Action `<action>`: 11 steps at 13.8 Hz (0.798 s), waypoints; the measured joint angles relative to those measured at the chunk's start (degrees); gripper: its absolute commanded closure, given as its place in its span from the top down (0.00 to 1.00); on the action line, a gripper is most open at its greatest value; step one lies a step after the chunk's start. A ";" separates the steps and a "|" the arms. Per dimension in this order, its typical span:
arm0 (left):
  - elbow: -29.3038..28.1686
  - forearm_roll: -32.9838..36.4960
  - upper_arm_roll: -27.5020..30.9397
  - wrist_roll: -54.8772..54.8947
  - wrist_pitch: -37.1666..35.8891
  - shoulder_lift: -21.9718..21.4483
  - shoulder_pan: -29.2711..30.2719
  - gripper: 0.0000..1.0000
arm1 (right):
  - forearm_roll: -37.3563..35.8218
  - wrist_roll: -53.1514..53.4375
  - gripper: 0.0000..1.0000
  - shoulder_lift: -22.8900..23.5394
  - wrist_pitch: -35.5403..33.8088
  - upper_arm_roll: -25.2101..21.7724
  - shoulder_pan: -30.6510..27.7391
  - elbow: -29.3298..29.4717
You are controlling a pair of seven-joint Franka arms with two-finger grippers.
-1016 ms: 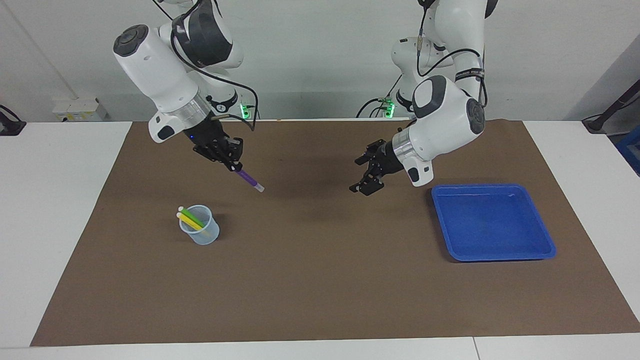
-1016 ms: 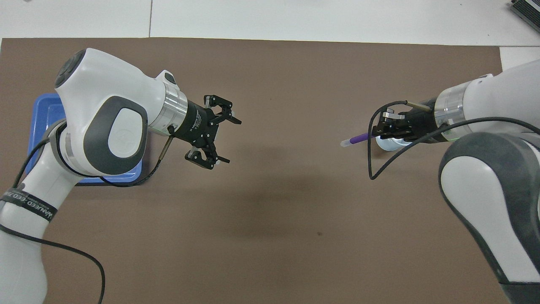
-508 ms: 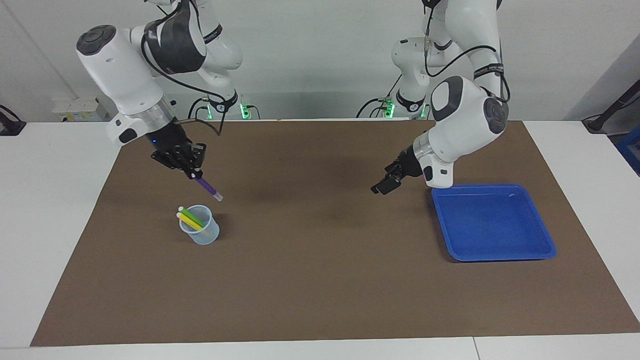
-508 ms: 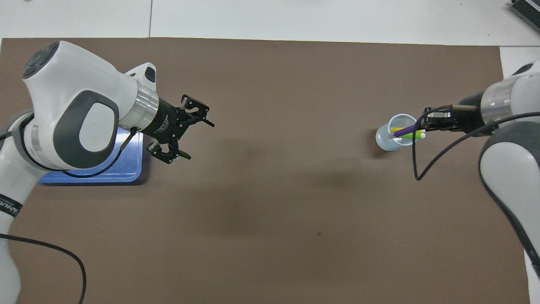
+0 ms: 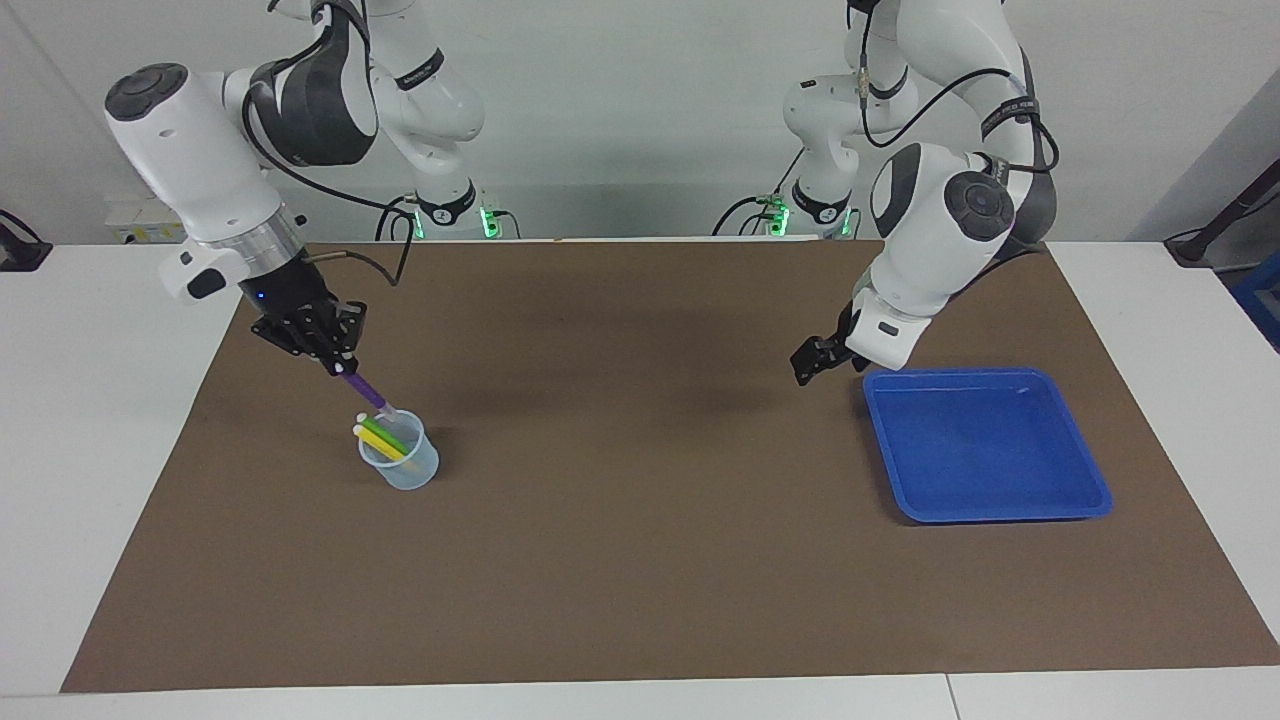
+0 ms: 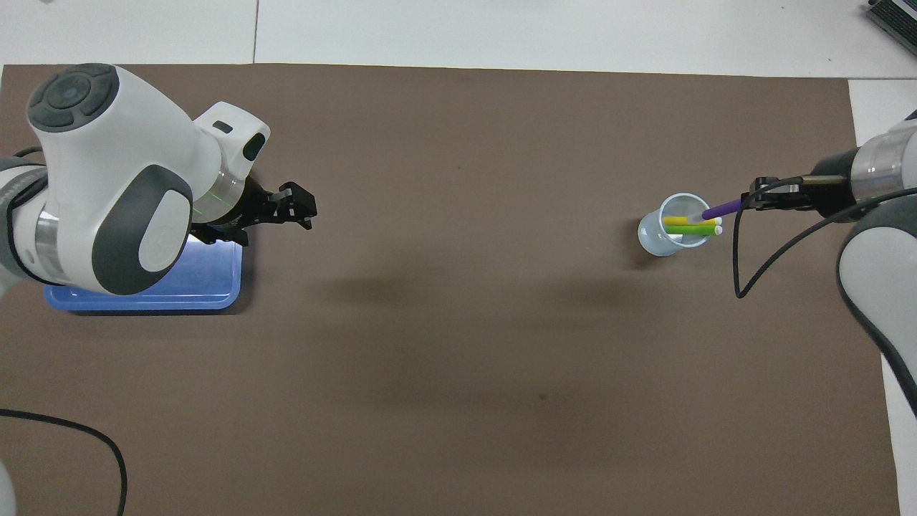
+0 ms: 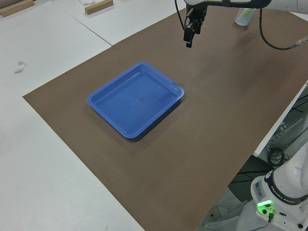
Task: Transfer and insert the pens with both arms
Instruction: 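Insert the purple pen into the cup while the left gripper returns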
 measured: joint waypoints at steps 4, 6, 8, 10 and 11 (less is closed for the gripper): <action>0.89 9.28 0.28 13.98 0.77 -0.25 0.11 1.00 | 0.00 -0.57 0.00 1.37 0.29 -0.01 -1.12 -0.03; 1.49 10.39 0.49 16.48 2.06 -0.28 0.26 1.00 | 0.00 -0.57 0.00 1.37 0.29 0.07 -1.11 -0.03; 2.04 10.44 0.66 17.05 2.38 -0.38 1.29 1.00 | 0.00 -0.57 0.14 1.37 0.29 0.11 -1.12 -0.02; 2.45 10.44 0.75 17.14 2.40 -1.07 1.87 1.00 | 0.00 -0.57 0.16 1.37 0.29 0.11 -1.12 -0.02; 2.46 10.44 0.75 17.15 2.37 -1.69 1.89 1.00 | 0.00 -0.57 0.21 1.37 0.29 0.13 -1.12 -0.02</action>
